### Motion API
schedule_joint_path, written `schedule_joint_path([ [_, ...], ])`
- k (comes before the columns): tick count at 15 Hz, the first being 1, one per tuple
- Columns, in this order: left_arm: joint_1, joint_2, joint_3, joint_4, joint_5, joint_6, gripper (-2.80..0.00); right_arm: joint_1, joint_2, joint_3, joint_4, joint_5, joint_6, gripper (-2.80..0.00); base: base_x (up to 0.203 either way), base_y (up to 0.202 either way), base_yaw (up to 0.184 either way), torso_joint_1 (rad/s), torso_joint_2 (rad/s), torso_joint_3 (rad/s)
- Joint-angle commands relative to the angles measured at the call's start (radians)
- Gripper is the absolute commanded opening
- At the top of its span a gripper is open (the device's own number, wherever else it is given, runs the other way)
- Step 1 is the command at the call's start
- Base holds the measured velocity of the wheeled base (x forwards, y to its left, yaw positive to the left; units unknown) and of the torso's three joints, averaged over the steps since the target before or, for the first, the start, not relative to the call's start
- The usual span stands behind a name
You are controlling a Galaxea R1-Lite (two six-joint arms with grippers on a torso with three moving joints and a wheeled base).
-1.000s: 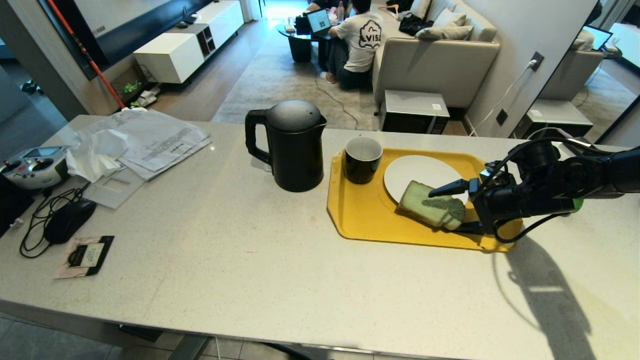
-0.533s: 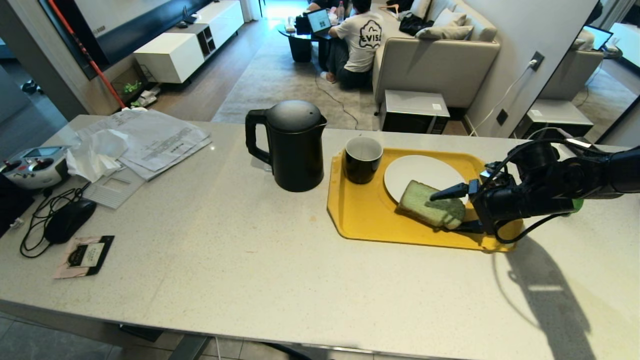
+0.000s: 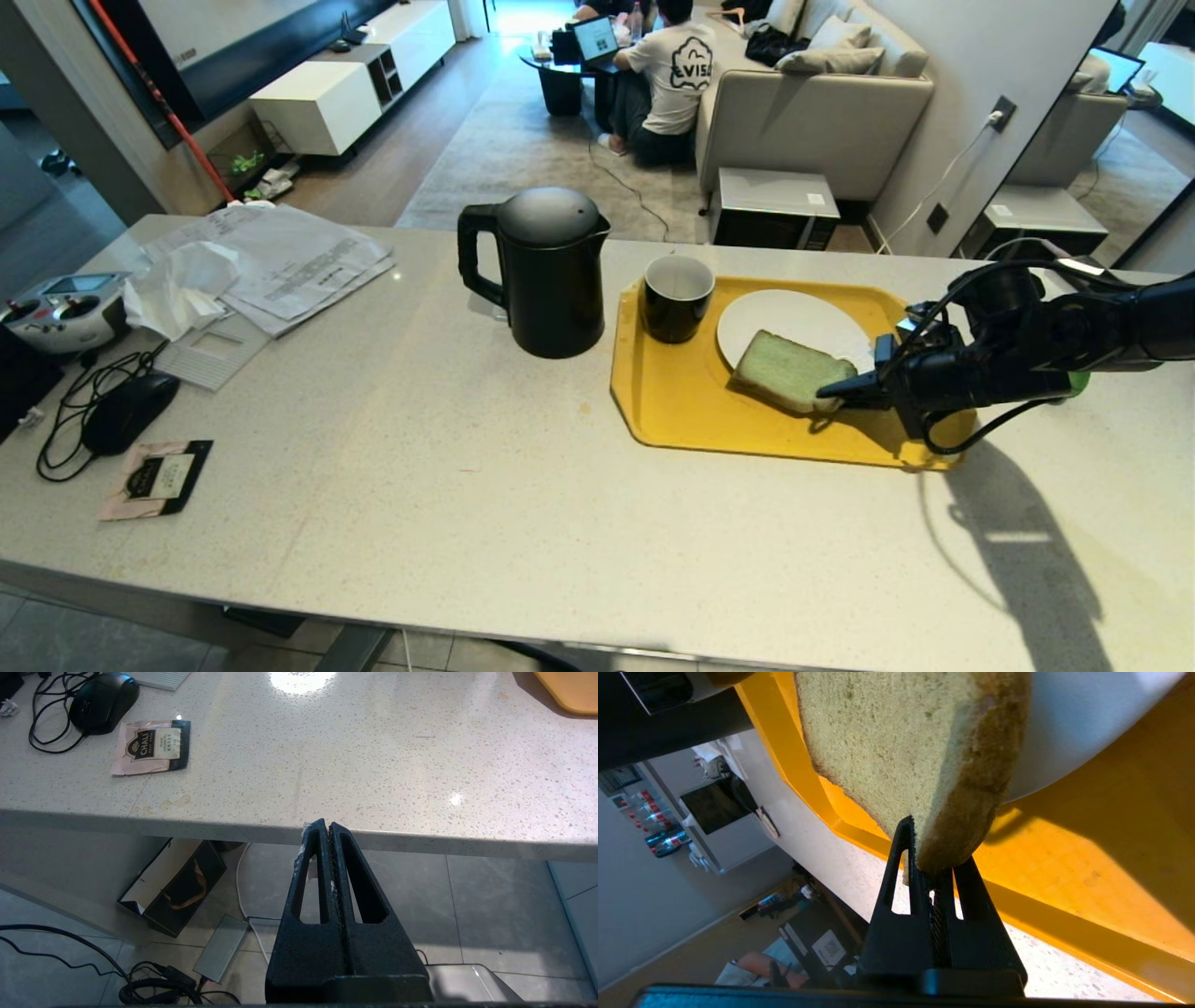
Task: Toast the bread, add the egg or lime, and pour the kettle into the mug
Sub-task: Pick up the bread slice, then put the bread slices in the toaster
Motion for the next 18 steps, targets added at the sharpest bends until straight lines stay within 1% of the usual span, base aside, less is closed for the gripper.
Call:
schedule_joint_path([
  [1,-0.001,0.002,0.001,0.000,0.000,0.000,-2.80,-0.011,-0.020,0.001,0.001,0.006,0.003,-2.80,0.000,0.000,0.000,0.000,0.00,0.000],
  [6,0.000,0.002,0.000,0.000,0.000,0.000,-2.80,-0.046,-0.173,0.030,0.030,0.007,0.002,-2.80,0.000,0.000,0.000,0.000,0.00,0.000],
  [9,0.000,0.002,0.000,0.000,0.000,0.000,-2.80,-0.049,-0.321,0.033,0.123,0.002,-0.006,-2.80,0.000,0.000,0.000,0.000,0.00,0.000],
  [10,0.000,0.002,0.000,0.000,0.000,0.000,-2.80,-0.049,-0.381,0.032,0.158,-0.002,-0.018,-2.80,0.000,0.000,0.000,0.000,0.00,0.000],
  [11,0.000,0.002,0.000,0.000,0.000,0.000,-2.80,-0.048,-0.447,0.028,0.208,-0.020,-0.050,-2.80,0.000,0.000,0.000,0.000,0.00,0.000],
  [12,0.000,0.000,0.000,0.000,0.000,0.000,-2.80,-0.047,-0.508,0.022,0.275,-0.064,-0.109,-2.80,0.000,0.000,0.000,0.000,0.00,0.000],
  [13,0.000,0.002,0.000,0.000,0.000,0.000,-2.80,-0.045,-0.572,0.015,0.352,-0.140,-0.199,-2.80,0.000,0.000,0.000,0.000,0.00,0.000],
  [15,0.000,0.002,0.000,0.000,0.000,0.000,-2.80,-0.040,-0.695,0.014,0.471,-0.326,-0.384,-2.80,0.000,0.000,0.000,0.000,0.00,0.000],
  [16,0.000,0.002,0.000,0.000,0.000,0.000,-2.80,-0.038,-0.755,0.018,0.515,-0.448,-0.481,-2.80,0.000,0.000,0.000,0.000,0.00,0.000],
  [17,0.000,0.002,0.000,0.000,0.000,0.000,-2.80,-0.038,-0.808,0.029,0.537,-0.565,-0.557,-2.80,0.000,0.000,0.000,0.000,0.00,0.000],
  [18,0.000,0.002,0.000,0.000,0.000,0.000,-2.80,-0.038,-0.852,0.044,0.548,-0.662,-0.616,-2.80,0.000,0.000,0.000,0.000,0.00,0.000],
])
